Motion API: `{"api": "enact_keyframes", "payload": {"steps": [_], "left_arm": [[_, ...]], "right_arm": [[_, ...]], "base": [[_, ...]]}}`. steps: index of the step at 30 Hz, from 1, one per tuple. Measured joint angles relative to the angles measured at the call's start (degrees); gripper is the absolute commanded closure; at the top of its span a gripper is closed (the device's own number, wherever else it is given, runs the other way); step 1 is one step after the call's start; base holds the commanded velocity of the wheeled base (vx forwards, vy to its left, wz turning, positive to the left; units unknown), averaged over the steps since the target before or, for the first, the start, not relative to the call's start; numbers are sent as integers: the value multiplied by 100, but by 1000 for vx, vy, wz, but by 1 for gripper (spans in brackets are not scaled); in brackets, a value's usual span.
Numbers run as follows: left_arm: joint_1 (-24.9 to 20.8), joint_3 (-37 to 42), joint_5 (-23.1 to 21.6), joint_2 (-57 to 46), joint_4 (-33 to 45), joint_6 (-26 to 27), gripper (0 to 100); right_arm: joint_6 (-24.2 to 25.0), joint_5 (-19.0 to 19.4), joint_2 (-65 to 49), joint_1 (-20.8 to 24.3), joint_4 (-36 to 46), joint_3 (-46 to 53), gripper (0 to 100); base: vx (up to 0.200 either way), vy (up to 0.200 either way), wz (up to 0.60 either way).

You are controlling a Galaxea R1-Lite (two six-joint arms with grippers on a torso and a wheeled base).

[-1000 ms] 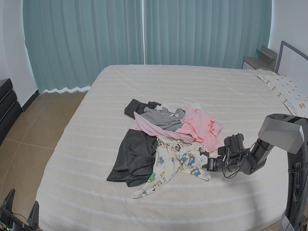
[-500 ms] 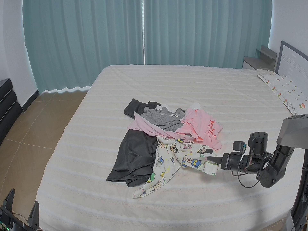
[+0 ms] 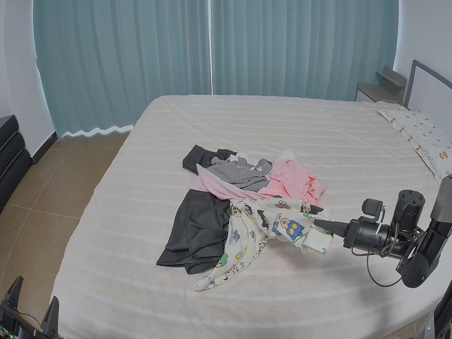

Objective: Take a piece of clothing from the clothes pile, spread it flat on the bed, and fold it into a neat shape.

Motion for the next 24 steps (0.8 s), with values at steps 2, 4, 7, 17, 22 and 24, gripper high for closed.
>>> {"api": "enact_keyframes", "payload": {"steps": [2,4,7,17,22,24], "left_arm": [[-13,-240,-74,99,-67,-138,0],[-38,-645,-228,289,-129,-260,0],[-66,-1220,-595,678,-190,-323,0],[-622,-1979,-1864,3133,-461,-79,0],[-1157,-1921,-2132,4475,-1050,72,0],[-1360,-1877,-2211,5071,-1432,140,0]], "right_arm": [[101,37,-223,41,0,9,100],[224,85,-450,99,0,6,100],[382,145,-725,162,0,-38,100],[802,266,-1538,363,27,-422,100],[917,272,-1853,532,321,-739,100],[947,272,-1960,595,466,-890,100]], "base": [[0,0,0],[0,0,0],[0,0,0],[0,0,0],[0,0,0],[0,0,0]]}}
